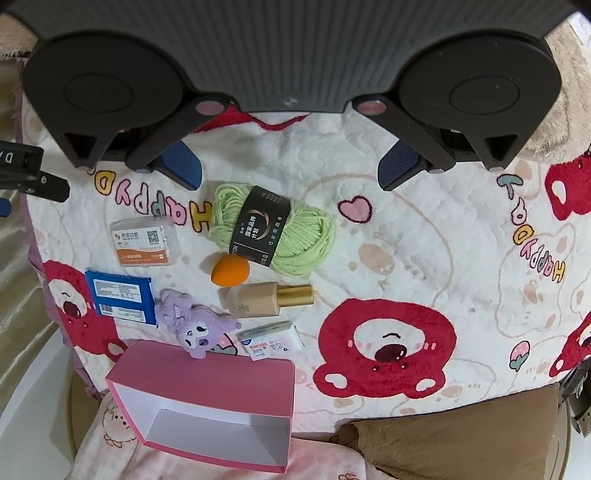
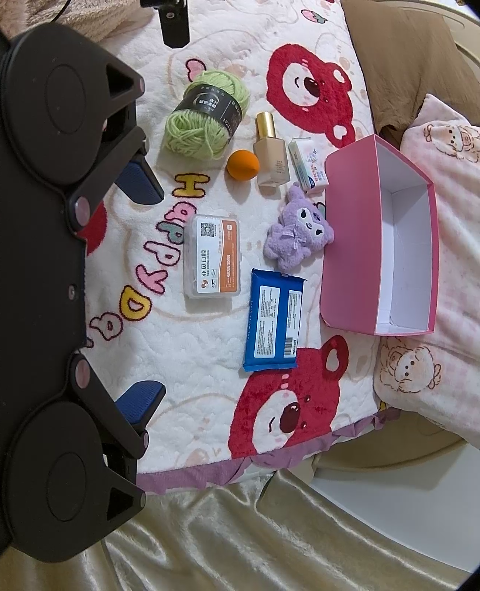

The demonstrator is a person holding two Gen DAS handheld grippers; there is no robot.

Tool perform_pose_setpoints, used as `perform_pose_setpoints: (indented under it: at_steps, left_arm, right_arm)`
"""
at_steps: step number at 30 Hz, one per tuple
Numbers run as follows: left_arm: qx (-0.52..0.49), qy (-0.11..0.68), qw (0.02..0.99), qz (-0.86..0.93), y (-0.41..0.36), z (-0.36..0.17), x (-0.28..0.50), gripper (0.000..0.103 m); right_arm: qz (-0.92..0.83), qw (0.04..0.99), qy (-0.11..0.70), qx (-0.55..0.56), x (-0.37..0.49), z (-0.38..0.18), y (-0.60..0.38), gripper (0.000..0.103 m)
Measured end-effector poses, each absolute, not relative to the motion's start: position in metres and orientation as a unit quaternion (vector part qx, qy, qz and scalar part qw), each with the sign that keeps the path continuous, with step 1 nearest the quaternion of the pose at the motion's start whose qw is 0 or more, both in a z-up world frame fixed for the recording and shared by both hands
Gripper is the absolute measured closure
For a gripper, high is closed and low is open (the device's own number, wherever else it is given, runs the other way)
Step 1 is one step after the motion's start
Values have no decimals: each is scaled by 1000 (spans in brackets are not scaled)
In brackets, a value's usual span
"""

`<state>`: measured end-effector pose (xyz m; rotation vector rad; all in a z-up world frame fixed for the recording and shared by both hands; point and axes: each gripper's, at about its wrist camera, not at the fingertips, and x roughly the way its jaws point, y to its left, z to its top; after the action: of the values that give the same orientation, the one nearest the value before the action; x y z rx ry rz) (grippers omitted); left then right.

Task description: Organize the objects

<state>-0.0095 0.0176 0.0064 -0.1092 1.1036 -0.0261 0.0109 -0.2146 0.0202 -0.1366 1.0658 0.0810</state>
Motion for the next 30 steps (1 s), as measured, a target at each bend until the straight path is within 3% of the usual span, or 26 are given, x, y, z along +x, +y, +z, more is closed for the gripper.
perform_pose_setpoints:
  at_steps: [30]
  left_arm:
    - [-51,518,854,-32,16,18,-11,0]
  right_arm:
    - [43,858,506,-72,10,20,-214,1]
